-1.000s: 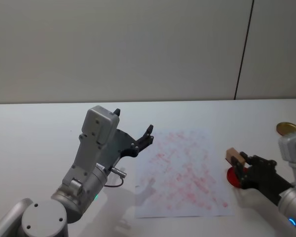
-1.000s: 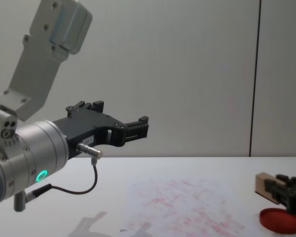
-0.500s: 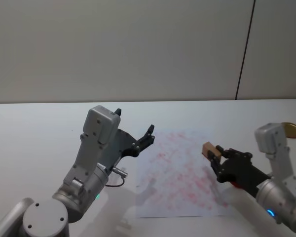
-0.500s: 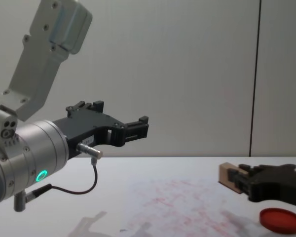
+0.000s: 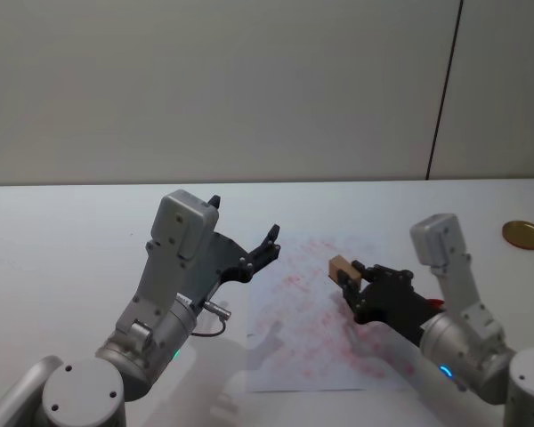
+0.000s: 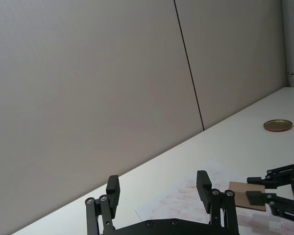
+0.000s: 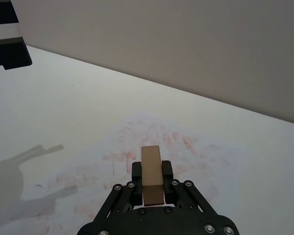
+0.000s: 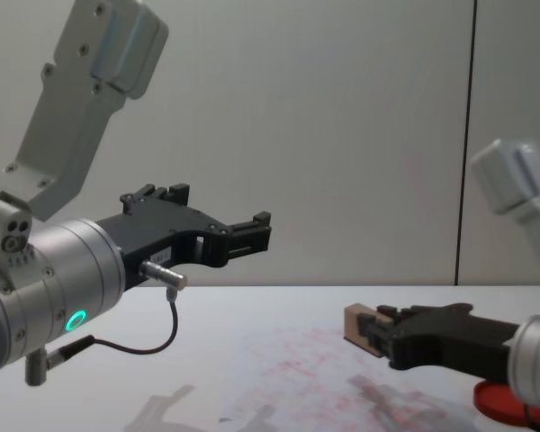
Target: Use the one hand to pick up the stamp and affix it onto the A4 paper.
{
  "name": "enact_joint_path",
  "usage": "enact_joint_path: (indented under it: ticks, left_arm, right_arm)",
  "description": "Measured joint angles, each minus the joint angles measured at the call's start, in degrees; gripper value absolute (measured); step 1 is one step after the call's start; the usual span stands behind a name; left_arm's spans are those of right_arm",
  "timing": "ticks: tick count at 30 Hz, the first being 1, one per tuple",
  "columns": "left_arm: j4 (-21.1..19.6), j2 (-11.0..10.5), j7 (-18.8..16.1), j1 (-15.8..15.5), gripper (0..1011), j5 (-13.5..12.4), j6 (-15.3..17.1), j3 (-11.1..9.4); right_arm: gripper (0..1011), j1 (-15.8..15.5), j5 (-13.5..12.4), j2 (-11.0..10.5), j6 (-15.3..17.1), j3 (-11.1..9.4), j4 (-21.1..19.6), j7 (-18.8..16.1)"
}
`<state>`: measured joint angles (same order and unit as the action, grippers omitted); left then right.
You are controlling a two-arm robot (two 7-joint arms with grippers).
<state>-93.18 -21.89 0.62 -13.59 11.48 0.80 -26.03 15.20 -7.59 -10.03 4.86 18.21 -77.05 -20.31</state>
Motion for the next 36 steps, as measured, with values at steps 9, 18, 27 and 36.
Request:
enact_joint_path:
  ticks: [9,18,27,36]
  left_arm:
    - [0.0,0.0,0.0,0.0,993,0.0,0.0,0.0]
    - [0.0,0.0,0.0,0.0,993,0.0,0.0,0.0]
    - [0.0,0.0,0.0,0.0,993,0.0,0.0,0.0]
    - [0.0,0.0,0.0,0.0,993,0.0,0.0,0.0]
  right_arm:
    - [217,3.1,1.4,2.3,0.0,1.1,4.9,0.0]
    - [217,5.4,2.2,4.0,0.0,1.9,8.9,0.0]
    - [217,7.1,3.0,5.0,0.3,2.2,11.7,-0.2]
    - [217,8.4,3.9,5.4,1.1,2.3,13.3,-0.8]
